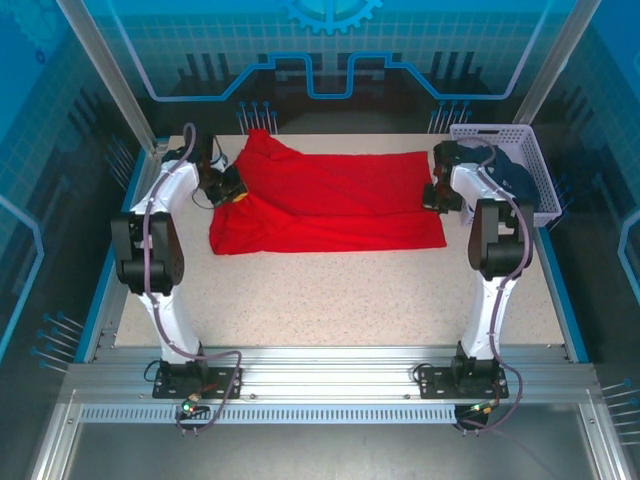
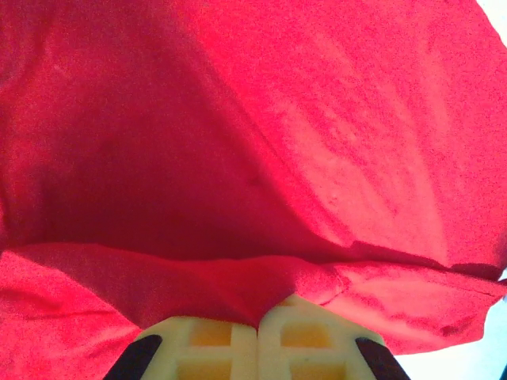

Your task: Fold the inside-out t-shirt

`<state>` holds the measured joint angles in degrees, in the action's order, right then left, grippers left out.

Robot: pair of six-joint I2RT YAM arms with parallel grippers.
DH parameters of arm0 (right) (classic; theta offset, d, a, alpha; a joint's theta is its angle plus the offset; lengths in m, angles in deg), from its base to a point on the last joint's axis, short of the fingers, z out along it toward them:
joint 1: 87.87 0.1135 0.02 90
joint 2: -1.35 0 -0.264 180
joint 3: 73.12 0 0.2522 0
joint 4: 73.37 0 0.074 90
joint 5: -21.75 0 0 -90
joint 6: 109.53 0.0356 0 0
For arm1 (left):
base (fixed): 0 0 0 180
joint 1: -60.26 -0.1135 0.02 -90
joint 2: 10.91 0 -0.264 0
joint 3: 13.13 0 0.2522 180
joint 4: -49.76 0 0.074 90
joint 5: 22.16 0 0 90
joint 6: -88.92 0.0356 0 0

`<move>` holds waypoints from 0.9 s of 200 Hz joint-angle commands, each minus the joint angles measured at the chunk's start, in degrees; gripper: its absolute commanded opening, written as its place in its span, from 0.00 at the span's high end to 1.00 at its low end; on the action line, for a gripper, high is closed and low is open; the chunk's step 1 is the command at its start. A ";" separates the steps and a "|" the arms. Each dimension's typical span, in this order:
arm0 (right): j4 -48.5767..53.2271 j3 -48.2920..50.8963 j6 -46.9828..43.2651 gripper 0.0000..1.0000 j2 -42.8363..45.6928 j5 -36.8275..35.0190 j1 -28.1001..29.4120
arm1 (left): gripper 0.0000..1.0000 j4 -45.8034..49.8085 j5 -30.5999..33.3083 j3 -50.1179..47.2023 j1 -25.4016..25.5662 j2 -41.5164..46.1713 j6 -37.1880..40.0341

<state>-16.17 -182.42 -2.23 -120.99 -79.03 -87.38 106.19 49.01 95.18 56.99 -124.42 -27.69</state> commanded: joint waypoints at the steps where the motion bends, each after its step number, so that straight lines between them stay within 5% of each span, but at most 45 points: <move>1: 2.32 -3.15 -1.20 0.86 -1.66 -2.58 0.77 | 1.00 1.90 0.64 3.55 -0.84 -2.86 0.27; 47: 2.42 -3.30 -2.31 0.68 1.20 -0.55 0.83 | 1.00 2.45 0.53 6.32 -0.86 -5.55 -0.11; 110: -0.20 4.17 -2.36 0.65 9.22 2.95 4.61 | 1.00 1.64 0.33 7.50 -1.19 -7.26 -0.95; 180: -0.76 7.35 -1.31 0.63 14.17 6.48 8.50 | 0.54 0.23 4.39 16.21 -1.50 -14.06 -4.12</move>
<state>-17.24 -177.03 -4.13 -111.24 -74.62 -80.38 106.28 49.93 108.49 56.55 -138.50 -30.75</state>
